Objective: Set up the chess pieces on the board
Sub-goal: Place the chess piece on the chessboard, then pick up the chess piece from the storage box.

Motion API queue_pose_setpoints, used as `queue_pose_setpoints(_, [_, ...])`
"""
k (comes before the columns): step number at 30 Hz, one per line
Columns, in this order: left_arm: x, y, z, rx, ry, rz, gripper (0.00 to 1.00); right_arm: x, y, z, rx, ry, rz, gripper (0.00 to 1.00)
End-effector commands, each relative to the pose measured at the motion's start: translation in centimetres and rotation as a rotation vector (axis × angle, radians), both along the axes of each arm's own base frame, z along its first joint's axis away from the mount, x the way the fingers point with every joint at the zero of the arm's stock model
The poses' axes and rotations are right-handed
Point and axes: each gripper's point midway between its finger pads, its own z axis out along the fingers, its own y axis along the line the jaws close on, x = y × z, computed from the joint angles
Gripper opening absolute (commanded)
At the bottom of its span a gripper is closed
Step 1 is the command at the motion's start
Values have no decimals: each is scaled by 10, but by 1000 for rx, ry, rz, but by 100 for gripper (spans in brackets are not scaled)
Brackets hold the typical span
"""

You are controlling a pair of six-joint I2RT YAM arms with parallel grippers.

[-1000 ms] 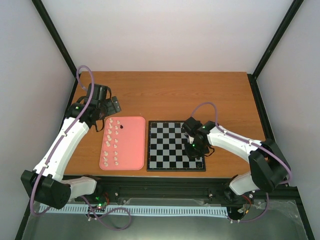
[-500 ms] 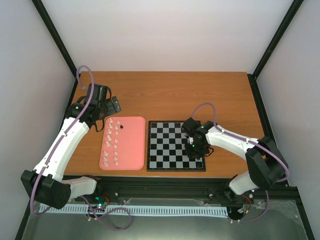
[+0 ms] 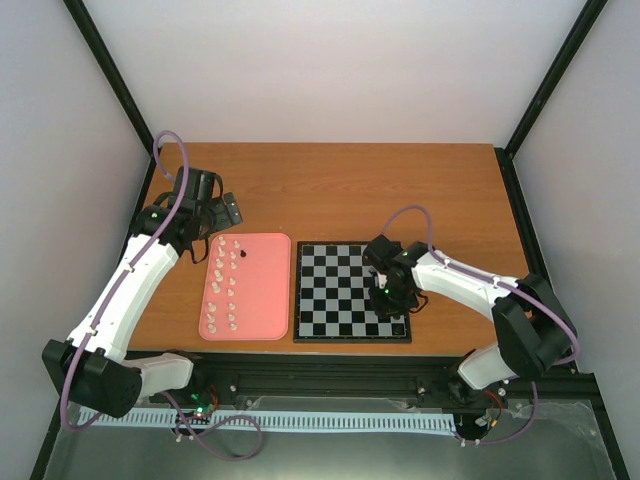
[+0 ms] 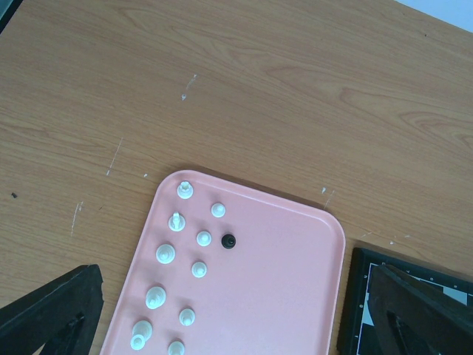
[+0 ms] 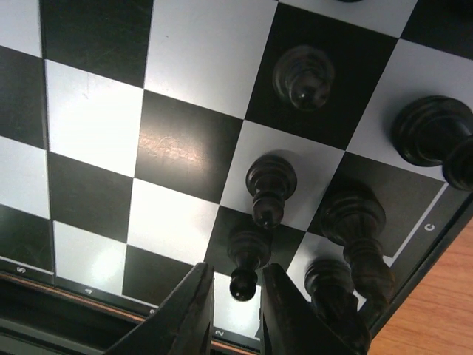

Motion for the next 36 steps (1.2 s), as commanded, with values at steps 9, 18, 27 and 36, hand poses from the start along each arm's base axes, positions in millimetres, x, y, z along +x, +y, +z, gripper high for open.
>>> queue_pose_setpoints(9, [1,0,14,-18,-44,5,100,51,47,87,120,-174,63,45])
queue_pose_setpoints(18, [-16,-11,-9,-106,12,-21,97,110,102,122,230,-290,92,49])
queue_pose_setpoints(27, [1,-41,-63,-170,161,-113,52,123,103,126,198,-319,109,50])
queue_pose_setpoints(36, [20,-48,-122,-97,319,-132,39,125,87,125,174,-320,82,50])
